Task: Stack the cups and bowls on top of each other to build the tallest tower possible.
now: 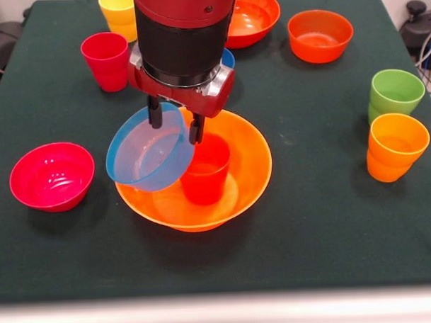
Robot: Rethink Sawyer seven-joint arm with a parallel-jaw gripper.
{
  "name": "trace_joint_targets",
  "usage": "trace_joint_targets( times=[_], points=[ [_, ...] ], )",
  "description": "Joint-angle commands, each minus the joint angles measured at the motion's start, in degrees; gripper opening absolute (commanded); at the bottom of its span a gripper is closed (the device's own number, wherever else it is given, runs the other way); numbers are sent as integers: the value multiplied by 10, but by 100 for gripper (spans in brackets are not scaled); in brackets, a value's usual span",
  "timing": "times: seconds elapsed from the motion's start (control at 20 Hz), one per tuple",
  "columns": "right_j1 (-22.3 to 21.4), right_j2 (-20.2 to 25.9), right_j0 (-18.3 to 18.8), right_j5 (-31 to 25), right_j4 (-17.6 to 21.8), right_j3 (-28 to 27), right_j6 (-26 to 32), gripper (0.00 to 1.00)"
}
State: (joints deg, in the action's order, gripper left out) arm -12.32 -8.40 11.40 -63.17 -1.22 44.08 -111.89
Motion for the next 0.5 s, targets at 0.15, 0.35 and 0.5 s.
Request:
trace_joint_targets(
  times=[0.15,0.35,0.5],
  points=[
    [-32,31,11,60,7,49,-26,0],
    [-31,29,11,59,9,48,-22,0],
    [-32,29,11,66,8,57,-23,0]
  ],
)
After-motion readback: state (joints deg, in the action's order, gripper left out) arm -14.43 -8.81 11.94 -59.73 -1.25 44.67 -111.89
